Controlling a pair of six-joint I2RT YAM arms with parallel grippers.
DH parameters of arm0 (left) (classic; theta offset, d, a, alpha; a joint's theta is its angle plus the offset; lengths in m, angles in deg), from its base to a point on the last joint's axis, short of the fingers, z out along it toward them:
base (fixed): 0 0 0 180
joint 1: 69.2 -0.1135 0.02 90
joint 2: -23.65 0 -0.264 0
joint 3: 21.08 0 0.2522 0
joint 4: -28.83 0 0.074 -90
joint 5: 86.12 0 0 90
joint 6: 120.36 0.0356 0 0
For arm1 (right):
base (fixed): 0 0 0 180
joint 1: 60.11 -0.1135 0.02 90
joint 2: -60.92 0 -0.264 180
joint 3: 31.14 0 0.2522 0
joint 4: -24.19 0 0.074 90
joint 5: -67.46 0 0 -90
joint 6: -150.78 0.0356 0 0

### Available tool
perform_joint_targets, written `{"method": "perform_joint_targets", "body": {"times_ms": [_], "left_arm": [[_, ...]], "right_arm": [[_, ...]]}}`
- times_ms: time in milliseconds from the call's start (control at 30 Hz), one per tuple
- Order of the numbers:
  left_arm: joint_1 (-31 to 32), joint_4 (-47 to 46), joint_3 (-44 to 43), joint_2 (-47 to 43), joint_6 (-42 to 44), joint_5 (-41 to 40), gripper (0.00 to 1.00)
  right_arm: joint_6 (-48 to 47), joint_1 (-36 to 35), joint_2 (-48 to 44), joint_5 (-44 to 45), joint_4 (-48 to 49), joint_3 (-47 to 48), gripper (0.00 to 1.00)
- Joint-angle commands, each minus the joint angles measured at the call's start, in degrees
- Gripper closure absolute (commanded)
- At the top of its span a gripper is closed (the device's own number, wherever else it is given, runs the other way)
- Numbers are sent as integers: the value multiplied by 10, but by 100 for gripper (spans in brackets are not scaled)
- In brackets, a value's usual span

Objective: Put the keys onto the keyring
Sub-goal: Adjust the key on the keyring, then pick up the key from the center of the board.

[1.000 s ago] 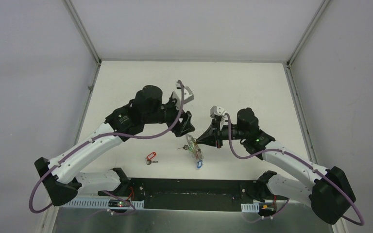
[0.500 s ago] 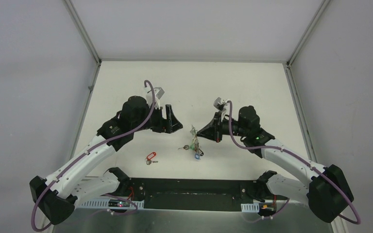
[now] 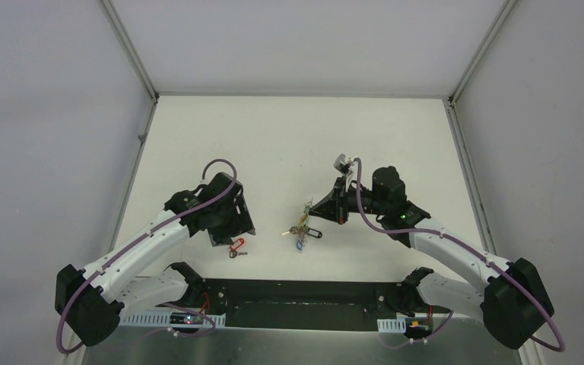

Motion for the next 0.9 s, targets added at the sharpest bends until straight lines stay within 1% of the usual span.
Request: {"method": "perform_joint_targets", "body": {"times_ms": [0, 133, 233, 300, 467, 567, 700, 767, 867], "left_arm": [[-3, 109, -10, 23, -48, -118, 33], [-3, 166, -26, 54, -77, -188, 39], [-3, 171, -19, 74, -86, -202, 41], [-3, 151, -5, 82, -85, -195, 43], [-4, 61, 55, 75, -78, -164, 49], [-7, 16, 84, 71, -77, -147, 50], [-17, -15, 98, 83, -71, -134, 51], [-21, -33, 99, 95, -66, -130, 53], [-26, -41, 93, 120, -61, -130, 60]], "right_arm": [[-6, 2, -17, -9, 18, 23, 100], [-7, 2, -20, -11, 9, 22, 100], [-9, 3, -21, -12, 5, 21, 100], [-9, 2, -21, -12, 3, 20, 100], [-9, 2, -22, -14, 3, 19, 100], [-8, 2, -24, -16, 3, 18, 100], [-7, 2, -24, -18, 2, 18, 100], [-7, 2, -24, -20, 2, 18, 100], [-6, 2, -24, -24, 3, 21, 100]]}}
